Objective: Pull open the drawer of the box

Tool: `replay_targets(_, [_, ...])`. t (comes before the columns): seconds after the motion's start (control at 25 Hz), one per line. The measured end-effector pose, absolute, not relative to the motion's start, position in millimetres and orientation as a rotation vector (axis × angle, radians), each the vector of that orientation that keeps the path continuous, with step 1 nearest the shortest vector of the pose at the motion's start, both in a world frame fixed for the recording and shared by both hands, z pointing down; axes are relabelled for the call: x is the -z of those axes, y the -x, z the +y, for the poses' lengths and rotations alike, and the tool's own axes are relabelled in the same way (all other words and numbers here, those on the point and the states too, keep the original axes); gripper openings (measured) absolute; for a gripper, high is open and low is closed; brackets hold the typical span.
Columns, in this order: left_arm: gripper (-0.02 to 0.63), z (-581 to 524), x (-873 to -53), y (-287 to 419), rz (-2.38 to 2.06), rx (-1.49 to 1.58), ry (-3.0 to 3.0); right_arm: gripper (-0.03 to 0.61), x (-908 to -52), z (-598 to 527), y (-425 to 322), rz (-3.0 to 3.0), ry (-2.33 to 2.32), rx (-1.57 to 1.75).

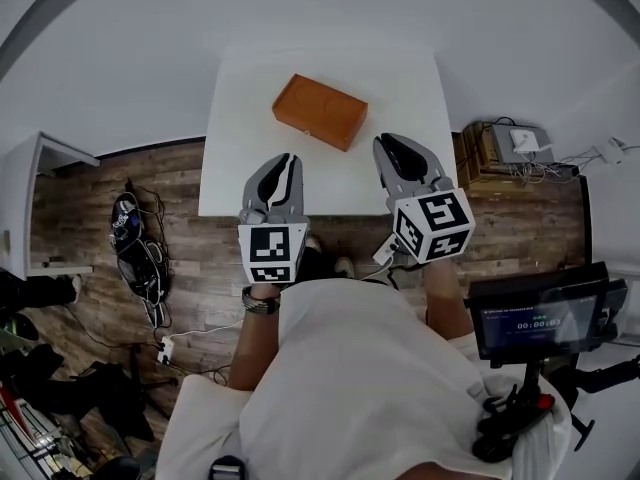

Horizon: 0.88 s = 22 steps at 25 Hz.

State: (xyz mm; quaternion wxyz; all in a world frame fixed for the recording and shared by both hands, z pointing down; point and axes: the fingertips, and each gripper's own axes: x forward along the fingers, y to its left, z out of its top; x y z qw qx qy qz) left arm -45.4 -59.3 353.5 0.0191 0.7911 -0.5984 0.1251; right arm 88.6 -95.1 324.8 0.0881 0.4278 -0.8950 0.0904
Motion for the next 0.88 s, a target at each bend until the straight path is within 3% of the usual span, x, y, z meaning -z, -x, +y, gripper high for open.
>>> replay_targets(0.88, [0.075,-146.2,-488.8,60.8,-1.577,-0.639,-2.370,0.081,-473.2,-180.9,-70.3,-2.405,-1.233,-0.740])
